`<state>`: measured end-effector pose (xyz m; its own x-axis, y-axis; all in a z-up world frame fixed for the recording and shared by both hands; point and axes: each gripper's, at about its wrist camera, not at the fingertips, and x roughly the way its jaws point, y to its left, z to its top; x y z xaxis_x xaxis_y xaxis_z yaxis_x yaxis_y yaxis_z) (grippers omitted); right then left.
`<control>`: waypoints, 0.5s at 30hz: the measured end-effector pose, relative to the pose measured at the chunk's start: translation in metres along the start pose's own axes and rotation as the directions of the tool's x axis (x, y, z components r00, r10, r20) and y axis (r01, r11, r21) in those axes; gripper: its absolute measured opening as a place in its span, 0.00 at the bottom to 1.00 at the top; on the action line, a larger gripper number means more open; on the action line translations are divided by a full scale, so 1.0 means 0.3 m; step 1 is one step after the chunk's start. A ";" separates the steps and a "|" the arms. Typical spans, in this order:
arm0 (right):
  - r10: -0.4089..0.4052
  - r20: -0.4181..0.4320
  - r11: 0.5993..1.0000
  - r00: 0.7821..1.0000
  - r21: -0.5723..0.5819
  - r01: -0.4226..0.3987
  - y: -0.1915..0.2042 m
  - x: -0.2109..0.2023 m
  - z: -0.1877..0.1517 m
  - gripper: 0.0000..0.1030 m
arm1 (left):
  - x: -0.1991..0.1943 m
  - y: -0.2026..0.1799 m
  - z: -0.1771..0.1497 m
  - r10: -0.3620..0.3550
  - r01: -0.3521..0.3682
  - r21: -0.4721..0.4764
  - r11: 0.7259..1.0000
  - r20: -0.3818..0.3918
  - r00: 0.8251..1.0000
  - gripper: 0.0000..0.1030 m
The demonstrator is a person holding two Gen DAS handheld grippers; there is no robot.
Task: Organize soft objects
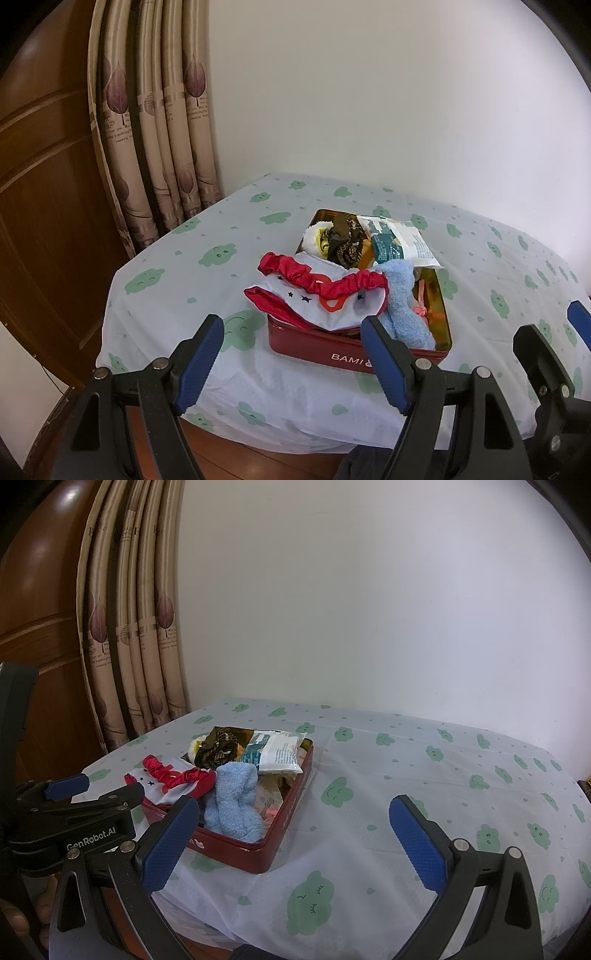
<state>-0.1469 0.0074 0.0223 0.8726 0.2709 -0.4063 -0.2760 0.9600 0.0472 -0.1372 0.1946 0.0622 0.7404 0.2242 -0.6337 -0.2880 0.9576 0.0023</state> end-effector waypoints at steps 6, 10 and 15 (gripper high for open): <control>0.001 0.002 1.000 1.000 0.001 -0.001 -0.001 0.000 0.000 0.99 | 0.000 0.001 -0.001 -0.001 0.001 -0.001 1.000 -0.002 1.000 0.76; 0.002 0.000 1.000 1.000 0.001 -0.002 -0.001 0.001 -0.001 0.99 | 0.001 0.000 -0.001 0.000 0.000 0.000 1.000 -0.002 1.000 0.76; 0.002 0.000 1.000 1.000 0.002 -0.002 -0.002 0.000 -0.001 0.99 | 0.001 0.001 -0.001 -0.004 0.004 -0.002 1.000 -0.002 1.000 0.76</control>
<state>-0.1470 0.0069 0.0220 0.8722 0.2726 -0.4061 -0.2769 0.9596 0.0494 -0.1372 0.1950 0.0618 0.7402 0.2201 -0.6353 -0.2861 0.9582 -0.0014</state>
